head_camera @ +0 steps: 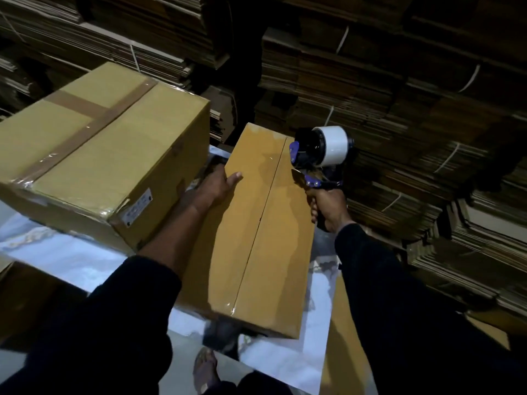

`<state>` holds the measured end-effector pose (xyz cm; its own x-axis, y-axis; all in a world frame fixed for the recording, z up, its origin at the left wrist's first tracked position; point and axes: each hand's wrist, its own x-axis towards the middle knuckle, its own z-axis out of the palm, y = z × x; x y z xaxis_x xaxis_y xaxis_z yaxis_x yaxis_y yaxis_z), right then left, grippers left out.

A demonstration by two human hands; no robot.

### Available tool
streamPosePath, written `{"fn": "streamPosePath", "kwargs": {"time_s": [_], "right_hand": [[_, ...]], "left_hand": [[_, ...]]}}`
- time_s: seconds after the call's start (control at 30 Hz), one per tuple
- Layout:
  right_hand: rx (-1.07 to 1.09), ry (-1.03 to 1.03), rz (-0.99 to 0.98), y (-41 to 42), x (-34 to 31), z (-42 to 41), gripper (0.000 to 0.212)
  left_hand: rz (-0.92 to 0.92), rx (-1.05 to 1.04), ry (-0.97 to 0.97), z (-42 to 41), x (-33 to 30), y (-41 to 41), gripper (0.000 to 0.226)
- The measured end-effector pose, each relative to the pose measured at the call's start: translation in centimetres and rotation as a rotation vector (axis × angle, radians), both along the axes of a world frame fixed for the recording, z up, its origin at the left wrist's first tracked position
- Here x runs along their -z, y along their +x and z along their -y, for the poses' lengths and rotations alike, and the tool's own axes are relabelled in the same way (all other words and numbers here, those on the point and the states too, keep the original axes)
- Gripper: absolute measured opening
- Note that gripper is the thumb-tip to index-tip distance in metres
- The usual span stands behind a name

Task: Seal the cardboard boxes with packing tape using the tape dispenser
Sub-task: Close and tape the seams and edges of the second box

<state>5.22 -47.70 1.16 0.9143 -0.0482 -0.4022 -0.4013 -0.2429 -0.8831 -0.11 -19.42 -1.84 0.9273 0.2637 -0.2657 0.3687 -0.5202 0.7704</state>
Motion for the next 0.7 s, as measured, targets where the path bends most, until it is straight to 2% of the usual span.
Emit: {"fn": "streamPosePath", "kwargs": {"time_s": [0.13, 0.2, 0.3, 0.4, 0.57, 0.7], "right_hand": [[-0.038, 0.049, -0.116, 0.1, -0.4, 0.9, 0.041], [-0.101, 0.098, -0.22, -1.4, -0.4, 1.4, 0.043], [-0.229, 0.156, -0.354, -4.0, -0.4, 2.2, 0.042], [-0.329, 0.241, -0.471, -5.8, -0.9, 2.3, 0.038], [-0.401, 0.326, -0.564, -7.6, -2.4, 0.5, 0.03], [-0.451, 0.363, -0.568, -8.3, -3.0, -0.1, 0.022]], "left_hand": [[0.019, 0.065, -0.024, -0.2, -0.1, -0.7, 0.056], [-0.006, 0.09, -0.003, -1.2, 0.5, -3.1, 0.066], [0.023, 0.124, 0.008, -2.0, 1.6, -7.5, 0.063], [-0.049, 0.138, -0.033, -0.5, 0.5, -12.5, 0.068], [-0.012, 0.003, -0.068, 2.2, 0.3, -18.3, 0.054], [0.101, -0.11, -0.056, 4.3, 1.2, -19.8, 0.044]]}}
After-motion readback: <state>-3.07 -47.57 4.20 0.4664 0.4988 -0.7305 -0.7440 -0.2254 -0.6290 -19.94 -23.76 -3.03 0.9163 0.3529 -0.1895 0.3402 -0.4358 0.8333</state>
